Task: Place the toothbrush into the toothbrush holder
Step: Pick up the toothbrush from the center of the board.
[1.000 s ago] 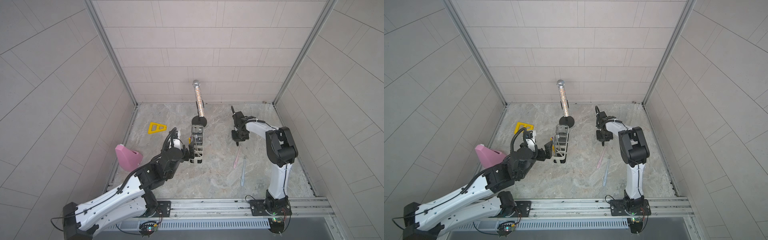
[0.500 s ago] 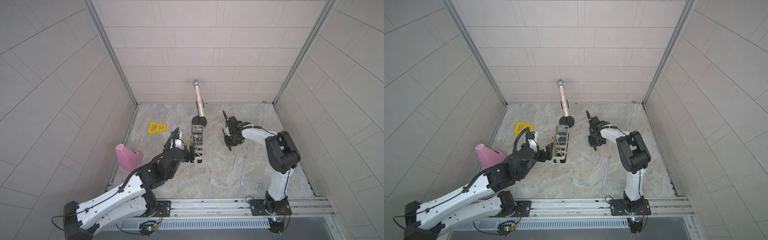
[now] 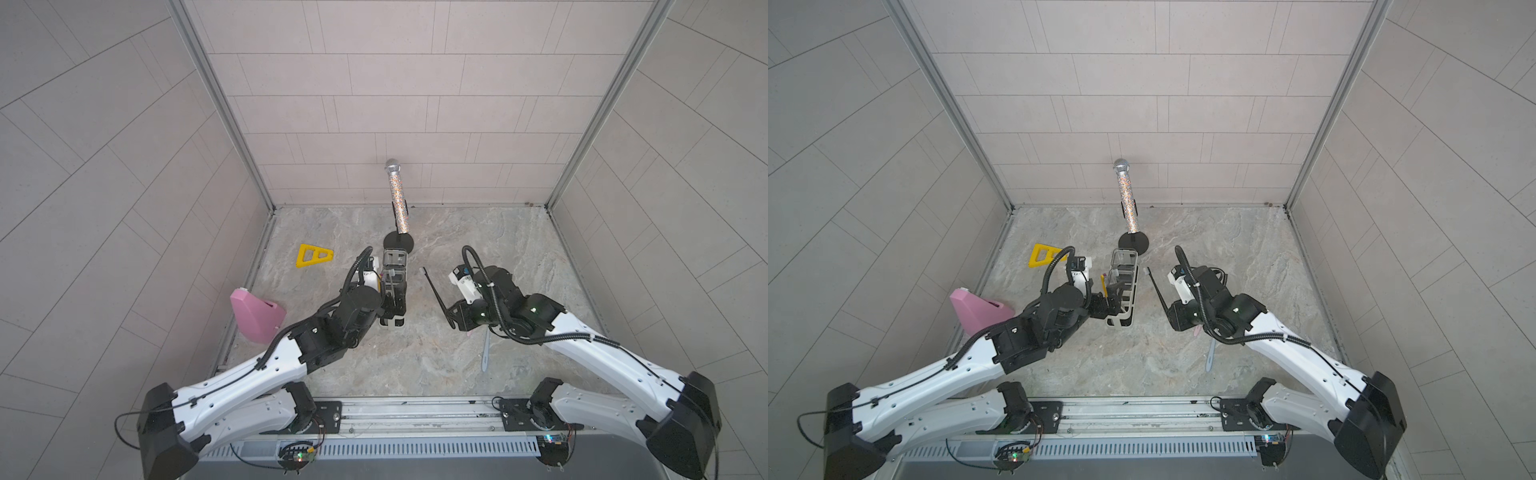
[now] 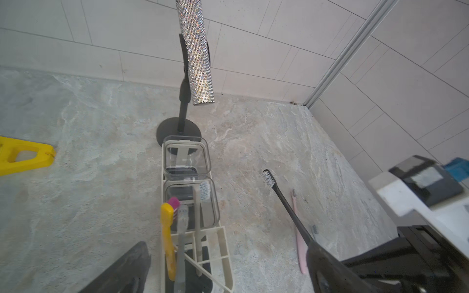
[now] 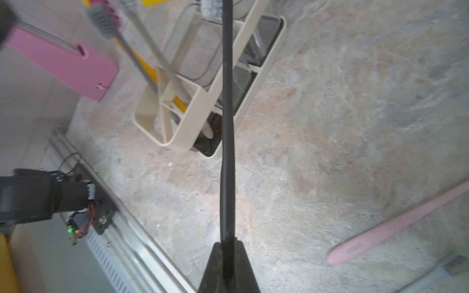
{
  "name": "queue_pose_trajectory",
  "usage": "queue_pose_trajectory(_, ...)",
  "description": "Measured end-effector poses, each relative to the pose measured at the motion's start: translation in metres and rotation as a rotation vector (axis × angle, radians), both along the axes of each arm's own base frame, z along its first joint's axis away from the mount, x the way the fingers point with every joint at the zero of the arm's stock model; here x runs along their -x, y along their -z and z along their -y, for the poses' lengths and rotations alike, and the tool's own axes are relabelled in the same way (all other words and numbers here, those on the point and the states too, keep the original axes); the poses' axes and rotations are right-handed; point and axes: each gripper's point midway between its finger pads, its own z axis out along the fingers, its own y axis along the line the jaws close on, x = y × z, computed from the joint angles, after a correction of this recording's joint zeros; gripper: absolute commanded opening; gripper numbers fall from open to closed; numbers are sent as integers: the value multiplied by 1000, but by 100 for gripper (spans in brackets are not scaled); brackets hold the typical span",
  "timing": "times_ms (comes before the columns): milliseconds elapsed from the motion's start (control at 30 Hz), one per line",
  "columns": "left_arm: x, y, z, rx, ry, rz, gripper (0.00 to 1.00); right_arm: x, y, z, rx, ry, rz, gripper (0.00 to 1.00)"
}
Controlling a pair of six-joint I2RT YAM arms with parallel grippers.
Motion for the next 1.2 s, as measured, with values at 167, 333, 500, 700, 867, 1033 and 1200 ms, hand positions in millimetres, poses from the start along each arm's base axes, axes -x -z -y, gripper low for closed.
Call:
queue_pose_trajectory(167, 0, -4, 24, 119, 56, -34, 100, 23, -19, -2, -134, -8, 37, 7)
queue_pose_trajectory(333, 2, -12, 46, 245, 115, -67, 100, 32, -29, -11, -189, -37, 46, 7)
queue_pose_trajectory(500, 4, -15, 66, 336, 165, -103, 100, 40, -36, -22, -223, -77, 52, 7)
queue_pose_trajectory(700, 4, -10, 78, 383, 188, -148, 88, 46, -43, -29, -251, -108, 70, 7)
queue_pose_trajectory(867, 5, -6, 82, 399, 196, -172, 50, 49, -45, -31, -257, -119, 74, 7)
queue_pose_trajectory(1033, 4, -9, 83, 419, 196, -174, 16, 49, -47, -33, -263, -125, 81, 7)
queue_pose_trajectory(1200, 7, -18, 87, 446, 223, -164, 0, 48, -43, -36, -256, -128, 77, 8)
